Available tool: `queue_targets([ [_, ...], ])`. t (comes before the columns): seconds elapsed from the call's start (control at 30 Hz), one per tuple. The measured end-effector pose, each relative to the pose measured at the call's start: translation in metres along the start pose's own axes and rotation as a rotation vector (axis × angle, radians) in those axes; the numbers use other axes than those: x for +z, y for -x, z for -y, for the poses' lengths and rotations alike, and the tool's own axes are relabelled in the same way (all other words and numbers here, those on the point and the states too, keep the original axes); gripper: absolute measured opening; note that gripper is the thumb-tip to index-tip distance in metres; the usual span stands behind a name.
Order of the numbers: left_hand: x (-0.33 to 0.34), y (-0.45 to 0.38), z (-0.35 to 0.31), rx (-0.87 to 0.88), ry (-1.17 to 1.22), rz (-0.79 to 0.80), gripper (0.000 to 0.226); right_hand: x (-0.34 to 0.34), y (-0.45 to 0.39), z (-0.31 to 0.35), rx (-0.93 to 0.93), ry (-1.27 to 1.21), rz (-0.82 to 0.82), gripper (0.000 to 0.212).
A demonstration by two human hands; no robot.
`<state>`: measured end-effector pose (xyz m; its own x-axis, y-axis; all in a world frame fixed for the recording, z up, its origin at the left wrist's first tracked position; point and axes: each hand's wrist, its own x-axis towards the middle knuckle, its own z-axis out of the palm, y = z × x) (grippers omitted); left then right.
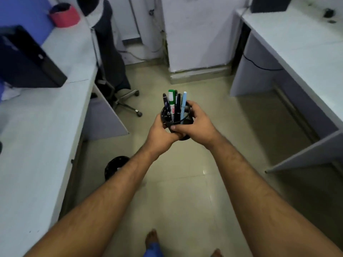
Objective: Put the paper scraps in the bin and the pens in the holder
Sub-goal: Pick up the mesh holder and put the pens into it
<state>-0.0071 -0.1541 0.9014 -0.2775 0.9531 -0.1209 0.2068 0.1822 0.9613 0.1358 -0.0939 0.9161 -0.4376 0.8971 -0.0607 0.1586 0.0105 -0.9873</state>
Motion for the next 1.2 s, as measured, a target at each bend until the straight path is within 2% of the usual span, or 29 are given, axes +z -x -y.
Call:
queue_targets([
  [0.1, -0.059, 0.006, 0.015, -0.011, -0.023, -0.085, 0.083, 0.058, -0.015, 0.011, -0.011, 0.053, 0.057, 0.082],
  [0.23, -0.171, 0.013, 0.043, -0.013, -0.08, -0.216, 0.077, 0.178, -0.048, 0.02, -0.052, 0.142, 0.123, 0.089],
  [0.37, -0.289, 0.023, 0.082, -0.073, -0.113, -0.383, 0.073, 0.312, -0.077, 0.03, -0.083, 0.165, 0.229, 0.087],
  [0.47, -0.369, 0.028, 0.122, -0.133, -0.152, -0.518, 0.08, 0.407, -0.102, 0.027, -0.088, 0.183, 0.327, 0.088],
  [0.57, -0.432, 0.031, 0.161, -0.178, -0.156, -0.63, 0.079, 0.488, -0.122, 0.018, -0.075, 0.177, 0.435, 0.091],
  [0.73, -0.504, 0.042, 0.233, -0.285, -0.107, -0.808, 0.074, 0.599, -0.137, -0.002, -0.057, 0.213, 0.629, 0.079],
  [0.9, -0.532, 0.05, 0.287, -0.399, -0.079, -0.89, 0.077, 0.658, -0.137, -0.028, -0.066, 0.303, 0.744, 0.077],
  [1.1, -0.546, 0.05, 0.308, -0.47, -0.115, -0.828, 0.071, 0.668, -0.141, -0.048, -0.041, 0.304, 0.732, 0.079],
  [1.2, -0.548, 0.047, 0.3, -0.474, -0.138, -0.793, 0.072, 0.669, -0.138, -0.038, 0.082, 0.209, 0.752, 0.085],
])
